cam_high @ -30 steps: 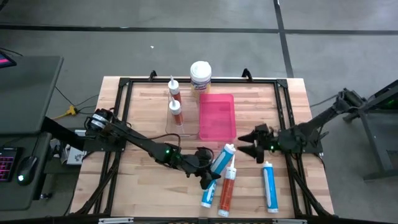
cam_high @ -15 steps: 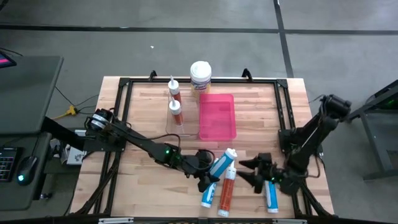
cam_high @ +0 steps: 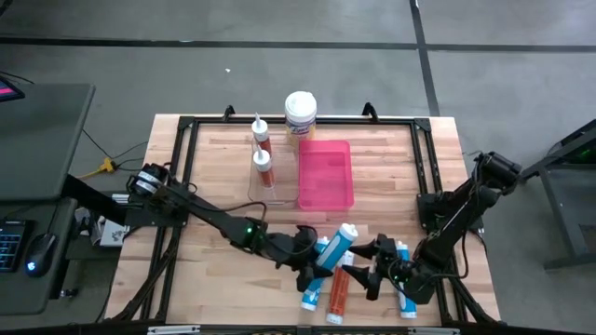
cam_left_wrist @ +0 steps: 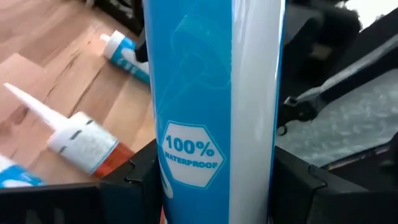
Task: Pick & place silicon tubes, Sealant and Lysol wipes
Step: Put the left blue sealant into the pink container
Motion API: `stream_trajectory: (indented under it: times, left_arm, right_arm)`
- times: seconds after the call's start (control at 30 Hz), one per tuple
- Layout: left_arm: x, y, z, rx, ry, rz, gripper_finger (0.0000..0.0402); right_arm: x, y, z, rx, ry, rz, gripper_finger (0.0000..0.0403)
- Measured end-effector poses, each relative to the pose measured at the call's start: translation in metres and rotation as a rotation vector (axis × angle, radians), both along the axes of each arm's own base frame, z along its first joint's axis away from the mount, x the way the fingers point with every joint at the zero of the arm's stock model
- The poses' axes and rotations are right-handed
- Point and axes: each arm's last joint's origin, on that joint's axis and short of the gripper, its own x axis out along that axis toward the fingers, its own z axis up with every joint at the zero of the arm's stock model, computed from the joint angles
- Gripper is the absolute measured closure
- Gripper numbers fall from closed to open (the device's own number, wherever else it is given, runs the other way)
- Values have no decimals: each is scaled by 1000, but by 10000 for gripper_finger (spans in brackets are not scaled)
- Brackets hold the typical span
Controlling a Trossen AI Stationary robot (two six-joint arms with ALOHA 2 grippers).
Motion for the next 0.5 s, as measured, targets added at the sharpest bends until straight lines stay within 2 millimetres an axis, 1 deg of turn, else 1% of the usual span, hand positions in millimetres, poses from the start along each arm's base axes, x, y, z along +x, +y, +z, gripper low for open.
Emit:
stream_trajectory:
  times: [0.23,0.33,0.4,0.5]
  left_arm:
    - [-1,-2,0,-10,1,76,209]
    - [-1,-2,0,-10,-8,98,209]
    - [-2,-4,0,-8,-4,93,209]
    - [-4,-8,0,-8,-6,86,209]
  right_arm:
    - [0,3,-1,35,35,101,82]
    - [0,4,-1,30,40,115,82]
    - [-1,4,-1,4,32,87,82]
    - [-4,3,1,-56,1,-1,82]
